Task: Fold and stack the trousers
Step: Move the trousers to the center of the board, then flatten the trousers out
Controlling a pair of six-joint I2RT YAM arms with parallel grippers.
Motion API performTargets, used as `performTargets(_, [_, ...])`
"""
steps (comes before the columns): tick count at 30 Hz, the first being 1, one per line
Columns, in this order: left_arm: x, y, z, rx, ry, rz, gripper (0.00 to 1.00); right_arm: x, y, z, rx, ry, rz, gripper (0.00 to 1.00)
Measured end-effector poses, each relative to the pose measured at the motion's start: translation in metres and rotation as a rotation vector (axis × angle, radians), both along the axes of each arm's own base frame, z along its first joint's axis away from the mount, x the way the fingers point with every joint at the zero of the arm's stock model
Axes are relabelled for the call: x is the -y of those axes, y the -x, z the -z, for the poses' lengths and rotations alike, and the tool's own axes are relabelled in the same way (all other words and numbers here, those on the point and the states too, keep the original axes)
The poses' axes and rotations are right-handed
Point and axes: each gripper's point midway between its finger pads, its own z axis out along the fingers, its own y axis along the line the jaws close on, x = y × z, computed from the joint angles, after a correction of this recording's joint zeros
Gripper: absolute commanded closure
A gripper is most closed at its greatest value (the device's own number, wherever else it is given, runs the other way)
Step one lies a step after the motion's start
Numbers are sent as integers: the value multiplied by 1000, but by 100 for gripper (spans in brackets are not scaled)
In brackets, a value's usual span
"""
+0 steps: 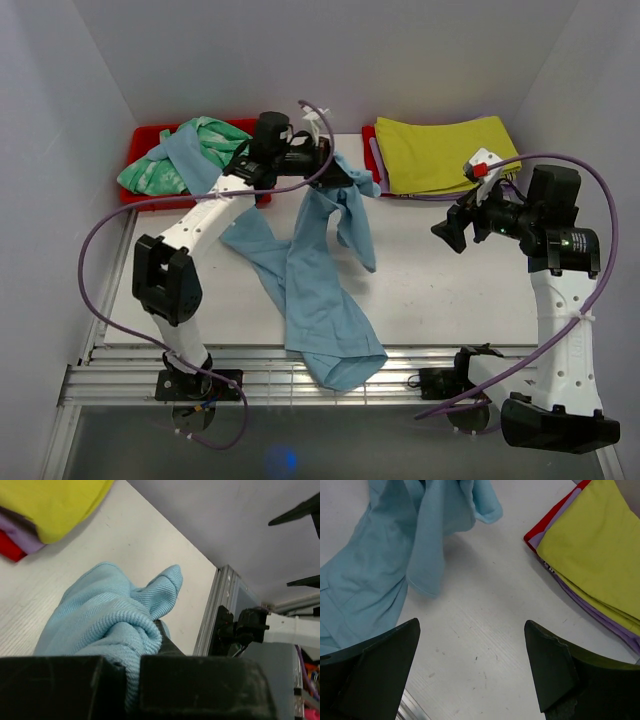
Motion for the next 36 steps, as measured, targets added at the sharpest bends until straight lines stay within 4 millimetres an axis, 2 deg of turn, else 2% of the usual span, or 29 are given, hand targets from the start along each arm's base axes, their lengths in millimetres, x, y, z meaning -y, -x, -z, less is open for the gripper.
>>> performTargets(3, [47,15,3,53,-20,111,99,1,-1,16,-35,9,2,10])
performTargets(4, [64,22,3,67,-27,154,77,2,-2,20,-46,14,6,10])
performTargets(6, [91,32,2,92,-34,219,44,6,-7,32,-75,35,26,10])
performTargets(8, [115,40,3,116,-42,275,19,11,-15,42,-102,55,48,10])
performTargets(10, [120,47,13,89,-72,288,14,18,-24,55,-144,84,74,10])
performTargets(11, [117,47,18,70,-87,283,9,20,-27,60,-157,95,81,10])
performTargets(12, [109,45,23,54,-102,267,9,22,-29,66,-172,108,86,10])
performTargets(13, [92,36,25,28,-112,232,9,24,-32,73,-192,125,94,10])
performTargets(15, [45,11,28,-39,-124,121,10,25,-34,87,-223,157,100,10])
performTargets(17, [-43,-32,27,-103,-117,-98,11,21,-33,103,-257,195,88,10])
performTargets(18, [-84,-45,26,-125,-114,-199,11,18,-32,109,-269,211,80,10])
performTargets(19, [-141,-60,27,-141,-104,-342,12,13,-31,117,-282,230,66,10])
performTargets(21, [-257,-66,35,-191,-100,-642,16,7,-28,131,-304,260,46,10])
performTargets(23, [-322,-55,41,-216,-102,-820,18,5,-25,140,-324,278,40,10])
performTargets(24, [-343,-49,43,-227,-101,-879,19,5,-25,143,-326,284,44,10])
performTargets(26, [-358,-43,49,-241,-97,-922,19,7,-28,142,-319,290,58,10])
performTargets(29, [-364,-43,69,-289,-91,-929,19,9,-30,142,-314,292,76,10])
performTargets(34, [-377,-62,116,-395,-73,-944,22,11,-31,142,-319,298,92,10])
performTargets(36, [-384,-71,130,-415,-56,-957,26,12,-31,142,-319,303,96,10])
